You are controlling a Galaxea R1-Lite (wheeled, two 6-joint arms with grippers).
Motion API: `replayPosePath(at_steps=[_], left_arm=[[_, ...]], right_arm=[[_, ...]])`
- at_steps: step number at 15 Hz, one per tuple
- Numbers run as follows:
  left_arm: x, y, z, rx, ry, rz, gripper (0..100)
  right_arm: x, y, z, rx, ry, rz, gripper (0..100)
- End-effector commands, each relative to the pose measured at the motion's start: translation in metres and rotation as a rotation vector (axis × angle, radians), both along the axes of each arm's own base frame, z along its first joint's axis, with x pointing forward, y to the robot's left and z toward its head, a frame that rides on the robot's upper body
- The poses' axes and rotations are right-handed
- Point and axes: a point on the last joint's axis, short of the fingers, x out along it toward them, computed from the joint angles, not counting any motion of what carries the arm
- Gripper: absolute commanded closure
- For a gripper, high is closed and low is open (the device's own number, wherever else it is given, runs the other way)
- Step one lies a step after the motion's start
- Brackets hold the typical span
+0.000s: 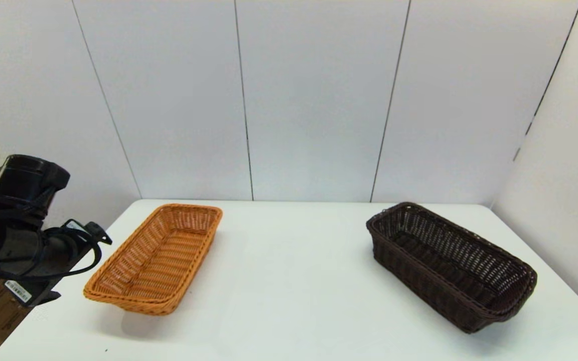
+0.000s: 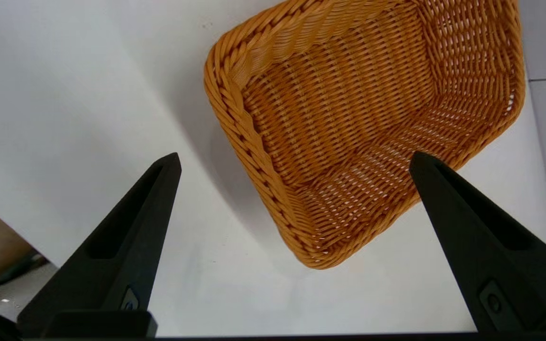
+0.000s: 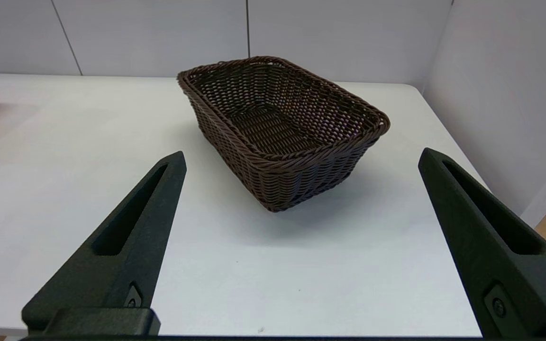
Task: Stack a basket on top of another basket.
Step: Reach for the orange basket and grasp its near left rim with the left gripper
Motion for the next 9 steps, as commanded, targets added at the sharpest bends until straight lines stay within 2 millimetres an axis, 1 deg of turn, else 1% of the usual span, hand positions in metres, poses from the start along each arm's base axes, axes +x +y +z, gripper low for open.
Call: replayPosePath(at_steps=[1, 2, 4, 7, 9], left_arm=[[0.0, -0.003, -0.019, -0.006, 0.082, 0.001, 0], [-0.003, -0.002, -0.026, -0.007, 0.111, 0.002, 0], [-0.007, -0.002, -0.031, -0.006, 0.136, 0.0, 0], [-0.002, -0.002, -0.041, -0.01, 0.169, -0.006, 0], [0.001, -0.002, -0.042, -0.011, 0.16, -0.008, 0]], right_arm=[[0.0, 0.0, 0.0, -0.001, -0.001, 0.0, 0], [0.0, 0.0, 0.0, -0.001, -0.001, 0.0, 0], [0.0, 0.0, 0.0, -0.001, -0.001, 0.0, 0], [0.0, 0.0, 0.0, -0.001, -0.001, 0.0, 0], [0.0, 0.0, 0.0, -0.001, 0.001, 0.0, 0]])
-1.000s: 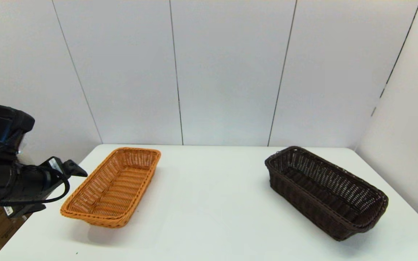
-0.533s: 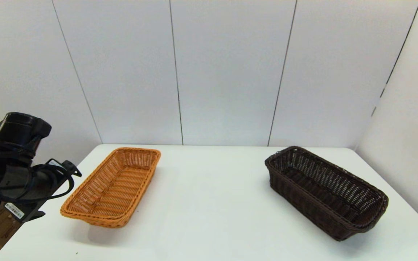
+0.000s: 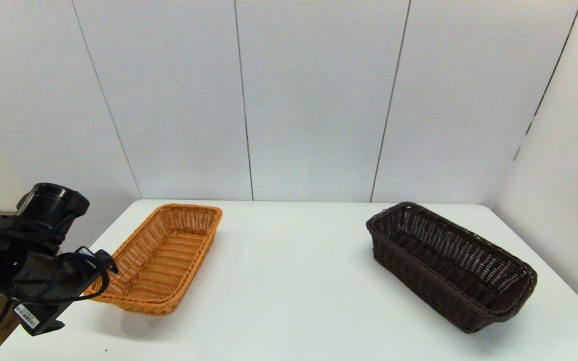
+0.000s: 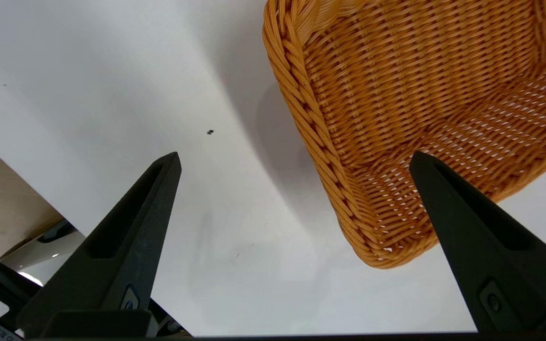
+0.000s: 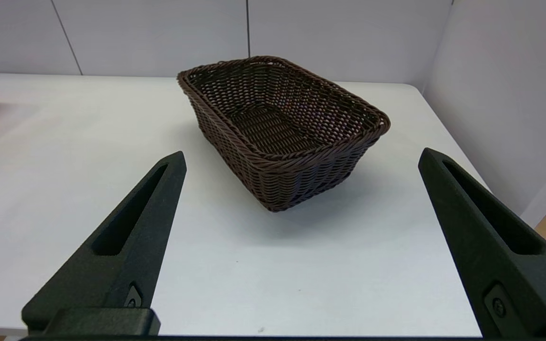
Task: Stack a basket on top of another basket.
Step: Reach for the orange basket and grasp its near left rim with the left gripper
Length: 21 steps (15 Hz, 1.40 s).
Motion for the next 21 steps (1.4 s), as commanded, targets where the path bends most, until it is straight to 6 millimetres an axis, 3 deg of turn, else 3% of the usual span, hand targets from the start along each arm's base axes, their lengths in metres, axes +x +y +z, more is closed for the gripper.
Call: replayPosePath(at_steps=[1, 21], left_arm=[[0.007, 0.0, -0.008, -0.003, 0.01, 0.004, 0], [0.031, -0.005, -0.042, 0.002, 0.056, -0.013, 0]], right_arm=[[0.0, 0.0, 0.0, -0.001, -0.001, 0.0, 0], [0.0, 0.0, 0.0, -0.001, -0.001, 0.0, 0]])
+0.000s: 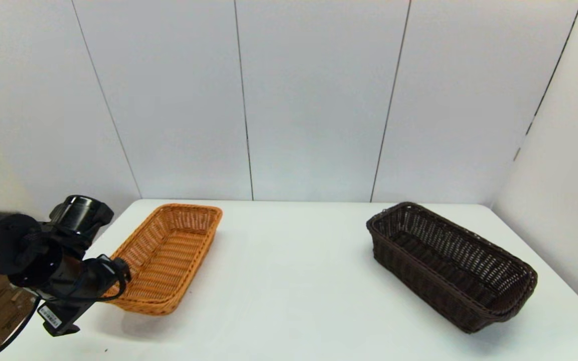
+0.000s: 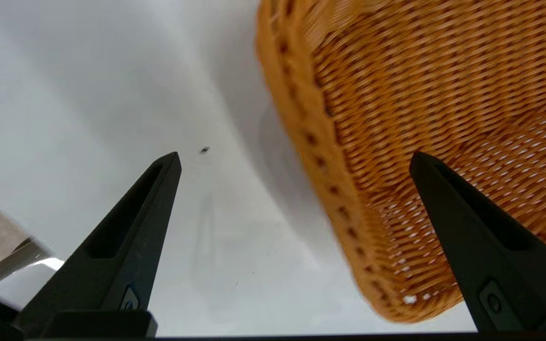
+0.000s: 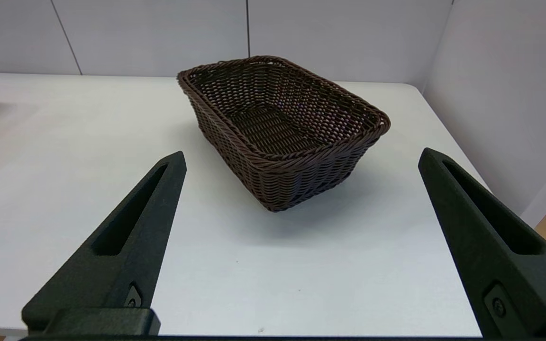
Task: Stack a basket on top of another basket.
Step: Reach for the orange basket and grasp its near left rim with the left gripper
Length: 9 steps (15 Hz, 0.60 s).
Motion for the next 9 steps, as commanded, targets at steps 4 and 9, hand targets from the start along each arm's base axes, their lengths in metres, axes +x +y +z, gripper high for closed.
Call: replayPosePath(at_steps=[4, 9], left_arm=[[0.017, -0.006, -0.025, -0.005, 0.009, -0.001, 0], [0.023, -0.007, -0.043, -0.021, 0.05, 0.052, 100]], right_arm=[[0.0, 0.0, 0.0, 0.0, -0.001, 0.001, 0], [0.0, 0.0, 0.0, 0.0, -0.001, 0.001, 0]])
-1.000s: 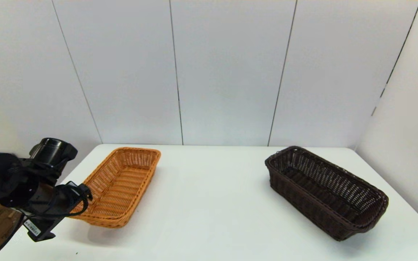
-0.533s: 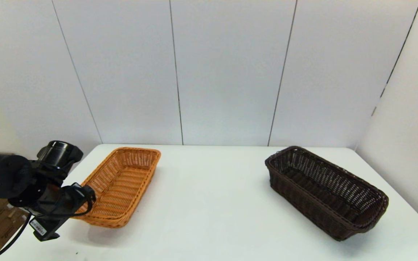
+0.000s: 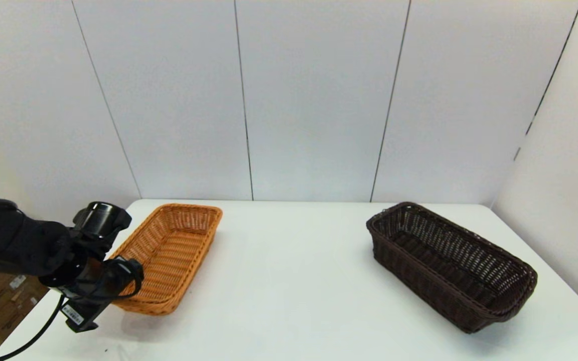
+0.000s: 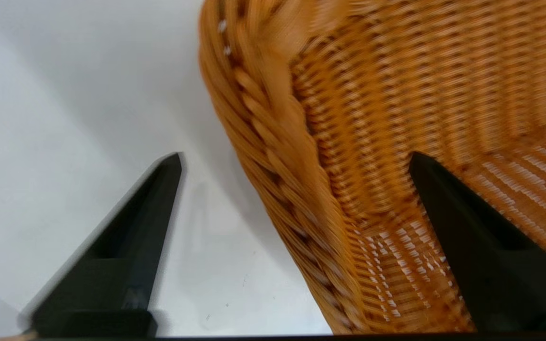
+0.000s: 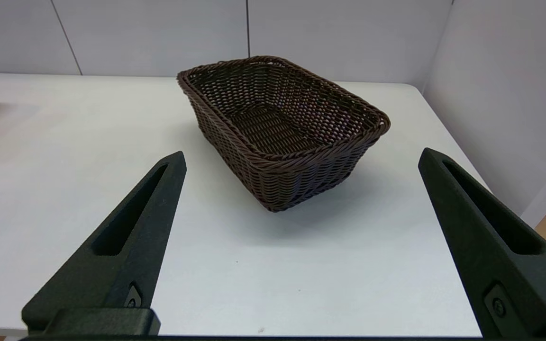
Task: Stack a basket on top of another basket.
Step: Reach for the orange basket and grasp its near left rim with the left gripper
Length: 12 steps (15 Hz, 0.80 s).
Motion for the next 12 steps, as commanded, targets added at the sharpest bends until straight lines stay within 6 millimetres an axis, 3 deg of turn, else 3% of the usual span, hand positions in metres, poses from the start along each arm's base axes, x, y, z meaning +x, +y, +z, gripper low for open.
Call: replayPosePath(at_steps=[1, 12], left_arm=[[0.006, -0.001, -0.017, -0.01, 0.042, 0.035, 100], [0.01, 0.004, -0.03, -0.02, 0.054, 0.078, 100]], right_arm=[[0.0, 0.0, 0.0, 0.0, 0.0, 0.001, 0], [0.0, 0.0, 0.0, 0.0, 0.0, 0.001, 0]])
